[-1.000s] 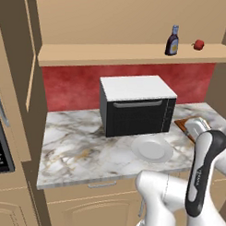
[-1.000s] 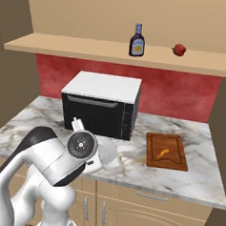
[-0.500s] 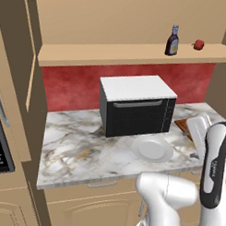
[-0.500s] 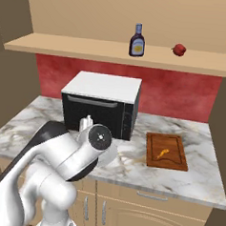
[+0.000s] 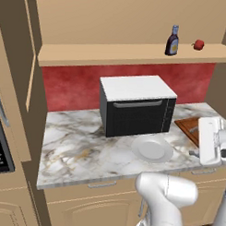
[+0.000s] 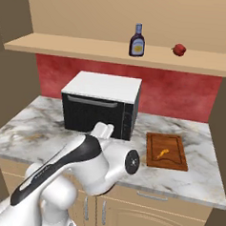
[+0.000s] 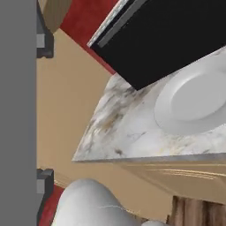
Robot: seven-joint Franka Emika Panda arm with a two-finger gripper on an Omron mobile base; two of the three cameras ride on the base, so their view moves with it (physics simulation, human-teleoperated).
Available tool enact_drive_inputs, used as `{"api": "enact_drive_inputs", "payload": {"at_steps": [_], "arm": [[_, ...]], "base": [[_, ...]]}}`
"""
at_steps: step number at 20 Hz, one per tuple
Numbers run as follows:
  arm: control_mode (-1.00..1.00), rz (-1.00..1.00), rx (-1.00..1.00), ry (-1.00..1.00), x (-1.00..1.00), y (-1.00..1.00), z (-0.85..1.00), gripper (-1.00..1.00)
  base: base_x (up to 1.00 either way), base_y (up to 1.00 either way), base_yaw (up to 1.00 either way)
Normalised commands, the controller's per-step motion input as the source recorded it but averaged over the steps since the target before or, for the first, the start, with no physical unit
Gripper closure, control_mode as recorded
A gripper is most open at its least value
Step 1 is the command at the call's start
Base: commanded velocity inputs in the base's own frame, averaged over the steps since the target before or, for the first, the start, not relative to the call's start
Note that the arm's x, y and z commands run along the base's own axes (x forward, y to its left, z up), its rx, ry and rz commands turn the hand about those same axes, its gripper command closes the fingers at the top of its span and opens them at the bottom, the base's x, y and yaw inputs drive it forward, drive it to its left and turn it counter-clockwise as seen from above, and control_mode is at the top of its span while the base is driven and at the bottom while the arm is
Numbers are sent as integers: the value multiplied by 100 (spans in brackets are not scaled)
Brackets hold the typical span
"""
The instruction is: Pick the shrimp from the plate and place it on the cutting board. Then pick the condiment bottle from the cabinet and place it next to the cutting board.
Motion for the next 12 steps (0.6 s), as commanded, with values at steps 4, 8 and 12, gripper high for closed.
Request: {"api": "enact_drive_inputs", "payload": {"at_steps": [4,8,12], "arm": [[-100,-10,48,3,0,3,1,-100],[-100,-9,39,0,2,1,2,-100],[-100,-8,34,1,14,0,3,-100]], "base": [[0,0,0],[0,0,0],[0,0,0]]}}
